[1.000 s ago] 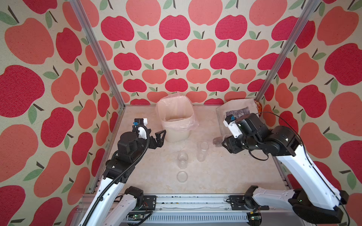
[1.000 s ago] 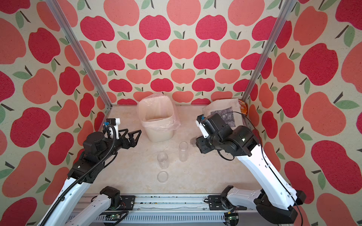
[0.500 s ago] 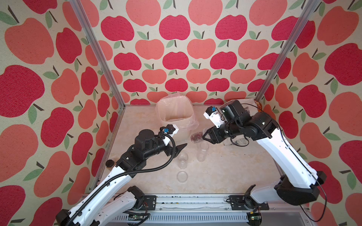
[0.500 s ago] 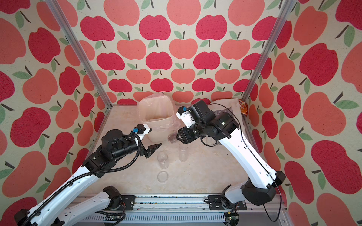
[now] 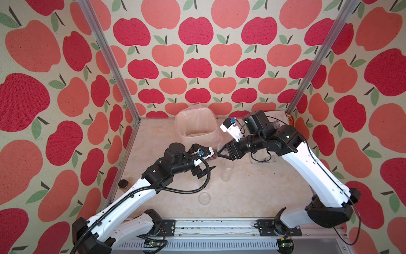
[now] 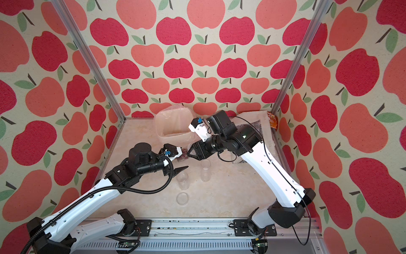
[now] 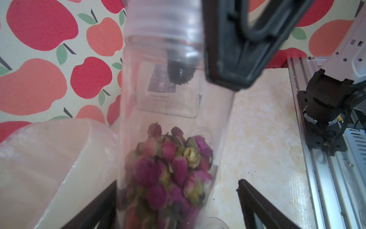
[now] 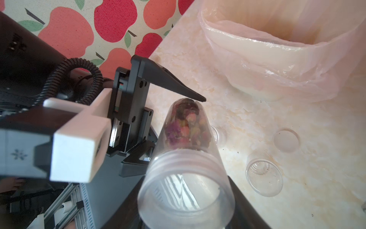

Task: Empty the moldy dried flower tea in the jars
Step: Pick up the jar from the center of the board.

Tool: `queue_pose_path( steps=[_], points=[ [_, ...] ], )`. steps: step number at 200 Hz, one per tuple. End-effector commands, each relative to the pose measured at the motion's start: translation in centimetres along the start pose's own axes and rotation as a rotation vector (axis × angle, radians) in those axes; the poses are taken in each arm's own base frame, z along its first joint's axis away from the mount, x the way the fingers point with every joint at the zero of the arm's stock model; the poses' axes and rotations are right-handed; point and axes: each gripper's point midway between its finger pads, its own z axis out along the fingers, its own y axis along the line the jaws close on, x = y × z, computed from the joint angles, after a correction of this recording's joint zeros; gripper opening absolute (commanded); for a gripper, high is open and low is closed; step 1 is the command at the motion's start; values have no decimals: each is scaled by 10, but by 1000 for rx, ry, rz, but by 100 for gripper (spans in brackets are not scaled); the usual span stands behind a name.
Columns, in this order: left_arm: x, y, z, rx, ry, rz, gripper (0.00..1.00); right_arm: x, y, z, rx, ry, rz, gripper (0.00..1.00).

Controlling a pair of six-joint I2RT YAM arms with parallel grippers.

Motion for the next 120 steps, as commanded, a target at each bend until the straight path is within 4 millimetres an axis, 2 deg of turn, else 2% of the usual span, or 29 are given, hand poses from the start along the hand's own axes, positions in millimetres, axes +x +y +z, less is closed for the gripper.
queue_pose_path(
  steps=[1, 94, 108, 120],
  points=[
    [-8, -2, 0, 7, -38, 49, 86, 0, 8, 8, -50, 11, 11, 19],
    [-3, -8, 0, 24, -43, 78, 48, 5, 7, 17, -70, 36, 25, 21],
    [-2, -7, 0, 17, -44, 83, 44, 5, 7, 18, -71, 36, 26, 25],
    [-1, -6, 1, 6, -39, 90, 41, 4, 8, 17, -74, 30, 25, 36]
  ],
)
